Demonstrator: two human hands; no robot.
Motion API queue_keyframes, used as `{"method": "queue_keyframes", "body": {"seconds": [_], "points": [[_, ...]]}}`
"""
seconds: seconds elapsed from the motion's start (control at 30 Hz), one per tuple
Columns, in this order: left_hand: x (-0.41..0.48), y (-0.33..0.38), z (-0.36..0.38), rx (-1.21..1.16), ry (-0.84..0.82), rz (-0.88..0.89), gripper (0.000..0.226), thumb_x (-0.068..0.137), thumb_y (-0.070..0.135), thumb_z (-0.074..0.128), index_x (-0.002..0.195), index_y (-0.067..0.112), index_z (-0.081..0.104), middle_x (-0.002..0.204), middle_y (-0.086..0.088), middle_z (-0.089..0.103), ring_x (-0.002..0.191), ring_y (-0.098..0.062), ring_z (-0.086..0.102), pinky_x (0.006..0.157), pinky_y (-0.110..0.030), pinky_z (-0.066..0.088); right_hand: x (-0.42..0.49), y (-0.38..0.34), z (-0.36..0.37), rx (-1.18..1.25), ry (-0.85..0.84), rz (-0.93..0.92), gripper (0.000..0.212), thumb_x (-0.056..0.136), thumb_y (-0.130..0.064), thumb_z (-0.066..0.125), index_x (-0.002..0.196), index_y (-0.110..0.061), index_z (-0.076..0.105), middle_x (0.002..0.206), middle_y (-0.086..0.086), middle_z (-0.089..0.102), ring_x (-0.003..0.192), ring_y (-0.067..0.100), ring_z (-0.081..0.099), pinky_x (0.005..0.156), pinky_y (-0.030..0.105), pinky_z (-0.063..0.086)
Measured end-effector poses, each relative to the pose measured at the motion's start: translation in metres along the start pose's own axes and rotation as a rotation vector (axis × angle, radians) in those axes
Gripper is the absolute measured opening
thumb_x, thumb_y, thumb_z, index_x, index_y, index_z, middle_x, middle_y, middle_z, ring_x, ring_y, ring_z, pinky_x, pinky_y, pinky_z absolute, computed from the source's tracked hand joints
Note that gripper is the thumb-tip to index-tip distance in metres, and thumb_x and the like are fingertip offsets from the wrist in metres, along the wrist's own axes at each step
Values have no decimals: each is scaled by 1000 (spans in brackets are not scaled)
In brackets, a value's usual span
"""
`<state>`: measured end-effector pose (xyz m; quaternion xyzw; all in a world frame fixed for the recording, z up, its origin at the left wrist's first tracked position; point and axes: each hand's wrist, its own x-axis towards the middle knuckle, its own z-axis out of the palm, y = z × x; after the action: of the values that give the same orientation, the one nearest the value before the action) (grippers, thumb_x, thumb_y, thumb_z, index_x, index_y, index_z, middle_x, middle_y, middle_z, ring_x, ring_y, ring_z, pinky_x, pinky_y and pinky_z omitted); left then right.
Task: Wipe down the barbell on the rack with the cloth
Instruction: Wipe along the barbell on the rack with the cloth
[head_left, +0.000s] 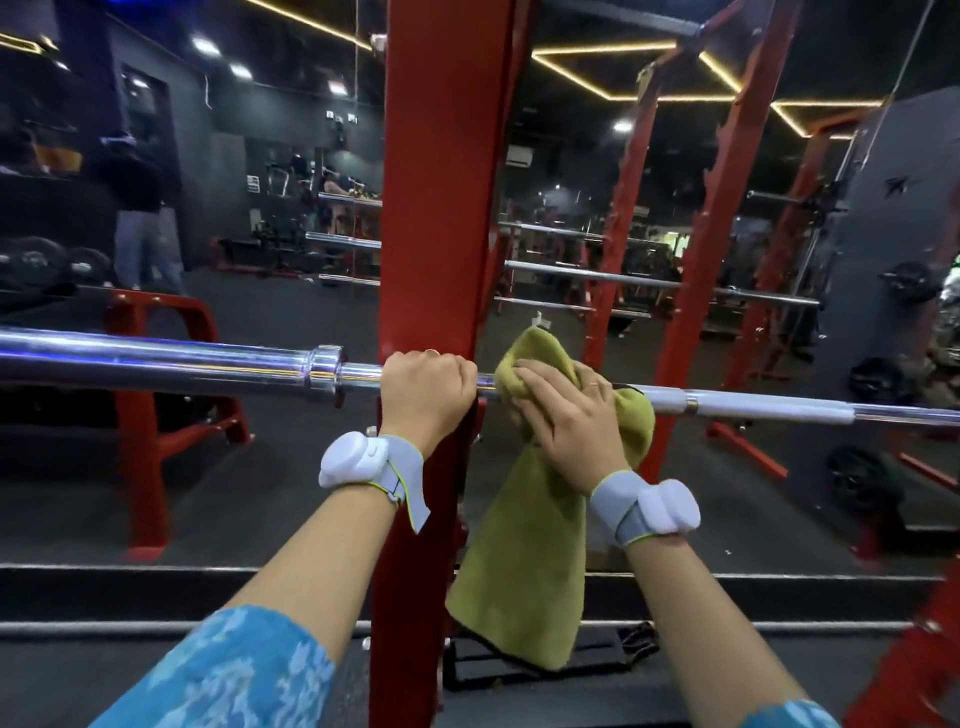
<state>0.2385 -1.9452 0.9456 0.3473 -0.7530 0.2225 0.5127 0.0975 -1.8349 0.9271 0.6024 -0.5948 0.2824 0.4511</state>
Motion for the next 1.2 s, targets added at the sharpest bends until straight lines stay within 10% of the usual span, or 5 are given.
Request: {"method": "queue_keyframes", "body": {"seconds": [0.33, 0.63, 0.83, 0.97, 1.2], "points": [[1, 1, 4, 32, 8, -11, 40, 72, 21, 37, 37, 11, 54, 38, -8, 51, 32, -24, 47, 46, -19, 30, 77, -25, -8, 23, -554, 360, 39, 97, -39, 33, 91, -17, 65, 107, 8, 66, 107, 31, 54, 85, 39, 35], [0, 0, 3, 7, 28, -3, 41, 74, 20, 38, 38, 11, 54, 38, -9, 50, 32, -26, 47, 44, -22, 32, -6, -1, 9, 76, 56, -129, 35, 101, -38, 38, 127, -25, 58, 133, -13, 56, 111, 27, 48, 94, 40, 35], [0, -1, 4, 3, 50, -2, 41, 73, 21, 37, 37, 11, 53, 37, -8, 49, 31, -25, 45, 44, -21, 30, 4, -23, 18, -85, 139, 266, 37, 97, -34, 39, 92, -15, 70, 97, -1, 70, 100, 29, 52, 91, 42, 33], [0, -1, 8, 19, 64, -23, 41, 73, 22, 37, 37, 11, 54, 37, -7, 49, 31, -25, 44, 46, -20, 28, 37, -36, 7, -58, -5, 477, 40, 87, -35, 38, 65, -13, 64, 69, 4, 65, 76, 31, 57, 77, 39, 34], [0, -2, 8, 62, 77, -9, 41, 73, 21, 38, 37, 11, 54, 37, -7, 49, 30, -24, 43, 46, -20, 25, 79, 3, -9, 199, -610, 719, 40, 93, -39, 44, 121, -16, 61, 126, 17, 56, 116, 38, 51, 95, 38, 38]]}}
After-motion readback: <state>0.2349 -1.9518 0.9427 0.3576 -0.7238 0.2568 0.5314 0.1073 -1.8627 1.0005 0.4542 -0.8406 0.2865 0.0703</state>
